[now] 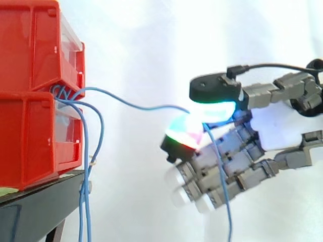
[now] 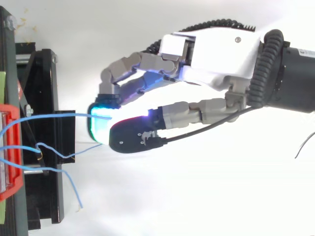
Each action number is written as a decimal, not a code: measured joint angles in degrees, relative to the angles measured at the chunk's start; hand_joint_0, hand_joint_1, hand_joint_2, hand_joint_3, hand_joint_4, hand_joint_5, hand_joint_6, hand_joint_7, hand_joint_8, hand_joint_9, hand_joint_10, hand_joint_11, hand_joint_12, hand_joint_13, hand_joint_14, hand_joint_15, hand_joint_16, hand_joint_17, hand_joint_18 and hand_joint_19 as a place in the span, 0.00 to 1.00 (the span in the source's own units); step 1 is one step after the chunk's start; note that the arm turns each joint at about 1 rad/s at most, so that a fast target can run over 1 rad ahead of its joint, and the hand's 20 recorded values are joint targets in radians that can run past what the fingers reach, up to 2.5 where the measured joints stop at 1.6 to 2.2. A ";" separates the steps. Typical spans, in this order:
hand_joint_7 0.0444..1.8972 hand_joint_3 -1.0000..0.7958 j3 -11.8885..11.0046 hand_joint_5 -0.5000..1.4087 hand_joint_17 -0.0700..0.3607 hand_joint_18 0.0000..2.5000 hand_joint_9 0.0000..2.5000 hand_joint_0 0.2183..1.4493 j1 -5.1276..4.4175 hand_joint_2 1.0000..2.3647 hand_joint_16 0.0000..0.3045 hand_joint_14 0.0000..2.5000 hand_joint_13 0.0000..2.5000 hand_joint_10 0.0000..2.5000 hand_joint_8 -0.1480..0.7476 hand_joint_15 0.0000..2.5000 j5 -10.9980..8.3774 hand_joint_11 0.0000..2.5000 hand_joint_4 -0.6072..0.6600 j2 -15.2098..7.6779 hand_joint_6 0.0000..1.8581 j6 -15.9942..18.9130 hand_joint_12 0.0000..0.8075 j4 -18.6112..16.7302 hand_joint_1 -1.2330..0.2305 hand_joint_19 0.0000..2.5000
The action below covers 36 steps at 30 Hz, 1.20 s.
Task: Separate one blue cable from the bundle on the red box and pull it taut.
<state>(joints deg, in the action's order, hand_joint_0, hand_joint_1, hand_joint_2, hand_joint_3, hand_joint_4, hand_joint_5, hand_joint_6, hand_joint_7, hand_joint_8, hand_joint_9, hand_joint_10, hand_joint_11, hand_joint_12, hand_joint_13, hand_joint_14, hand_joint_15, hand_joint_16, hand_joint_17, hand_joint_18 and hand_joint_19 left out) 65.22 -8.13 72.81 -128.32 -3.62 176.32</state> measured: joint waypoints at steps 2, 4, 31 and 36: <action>0.61 0.50 0.26 0.24 0.53 0.14 0.26 0.23 0.02 0.37 0.23 0.00 0.21 0.00 0.46 0.06 0.02 0.00 0.45 0.00 0.46 -0.27 0.54 -2.74 0.32 0.11; 0.61 0.50 0.37 0.24 0.52 0.14 0.26 0.23 0.02 0.37 0.23 0.00 0.21 0.00 0.47 0.06 0.01 0.00 0.45 -0.04 0.46 -0.54 0.54 -4.26 0.32 0.11; 0.60 0.49 0.69 0.24 0.52 0.15 0.30 0.23 -0.28 0.38 0.22 0.00 0.24 0.00 0.46 0.10 0.05 0.00 0.45 -0.02 0.46 -2.44 0.52 -5.11 0.32 0.13; 0.59 0.49 0.69 0.24 0.52 0.15 0.30 0.23 -0.28 0.39 0.22 0.00 0.25 0.00 0.46 0.10 0.05 0.01 0.44 -0.04 0.46 -2.44 0.52 -5.11 0.32 0.13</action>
<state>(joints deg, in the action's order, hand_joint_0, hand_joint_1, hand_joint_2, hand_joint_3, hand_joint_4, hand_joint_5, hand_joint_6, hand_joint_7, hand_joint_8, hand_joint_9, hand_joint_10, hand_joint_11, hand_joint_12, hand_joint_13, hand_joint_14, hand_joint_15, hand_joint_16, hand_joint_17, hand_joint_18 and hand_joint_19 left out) 65.91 -8.42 72.86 -128.36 -6.07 171.21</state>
